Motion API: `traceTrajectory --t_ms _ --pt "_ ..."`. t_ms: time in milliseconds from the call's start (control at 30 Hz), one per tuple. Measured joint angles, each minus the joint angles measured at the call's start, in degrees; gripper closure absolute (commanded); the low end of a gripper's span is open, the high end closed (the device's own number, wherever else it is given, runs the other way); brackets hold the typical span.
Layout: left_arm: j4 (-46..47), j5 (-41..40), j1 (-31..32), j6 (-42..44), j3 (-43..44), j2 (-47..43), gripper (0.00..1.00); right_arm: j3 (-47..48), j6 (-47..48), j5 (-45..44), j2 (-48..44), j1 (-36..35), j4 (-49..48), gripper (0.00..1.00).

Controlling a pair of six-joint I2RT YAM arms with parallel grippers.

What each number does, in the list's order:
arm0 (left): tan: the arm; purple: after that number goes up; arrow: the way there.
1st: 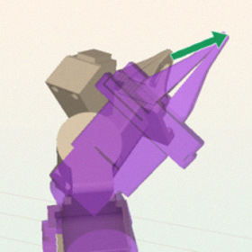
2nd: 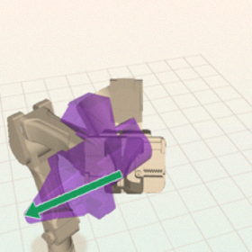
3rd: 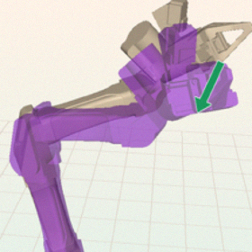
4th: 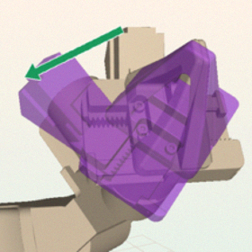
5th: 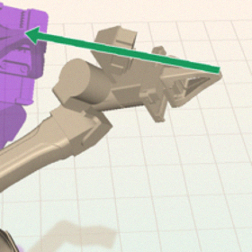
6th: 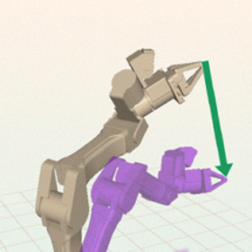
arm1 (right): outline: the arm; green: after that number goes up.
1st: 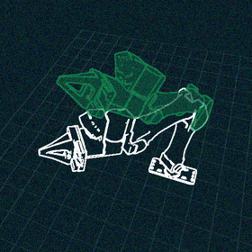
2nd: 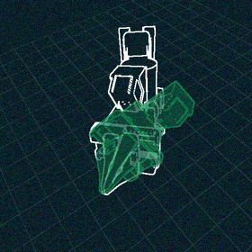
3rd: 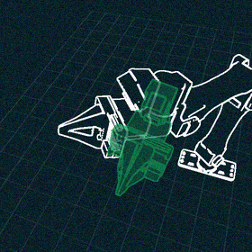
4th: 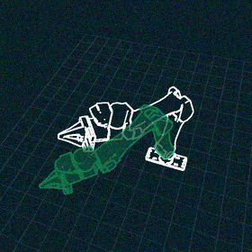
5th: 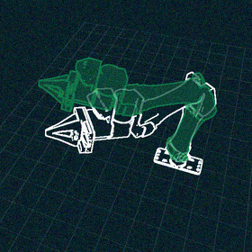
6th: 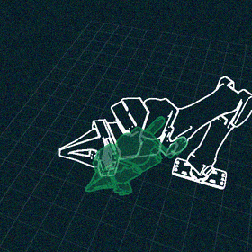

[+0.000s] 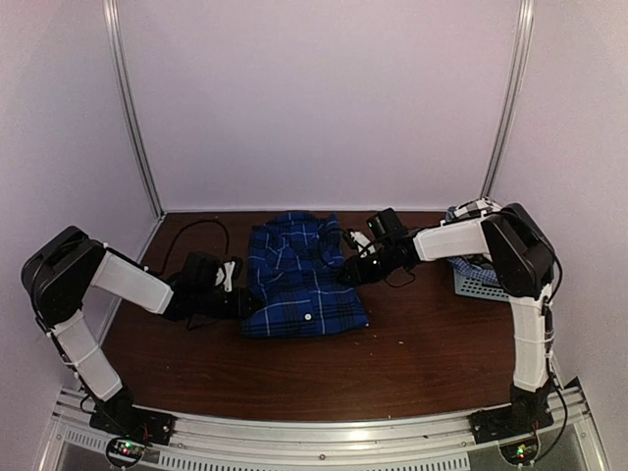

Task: Fold and stack the long sleeve shirts
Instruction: Smooth out the 2/3-rectangle-folded shirt at the center of the board.

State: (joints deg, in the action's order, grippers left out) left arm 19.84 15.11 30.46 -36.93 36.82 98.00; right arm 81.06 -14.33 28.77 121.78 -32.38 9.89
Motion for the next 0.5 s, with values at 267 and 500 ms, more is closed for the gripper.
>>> traceTrajectory --t_ms 267,500 --pt "-0.70 -2.95 0.00 -0.26 -1.27 -3.32 0.29 -3.67 -0.68 -7.04 -3.52 0.00 -0.37 0.42" --pt "-2.32 -4.55 -0.04 0.74 -3.48 -12.81 0.15 -11.74 -1.53 -9.62 -12.50 -0.39 -2.16 0.29"
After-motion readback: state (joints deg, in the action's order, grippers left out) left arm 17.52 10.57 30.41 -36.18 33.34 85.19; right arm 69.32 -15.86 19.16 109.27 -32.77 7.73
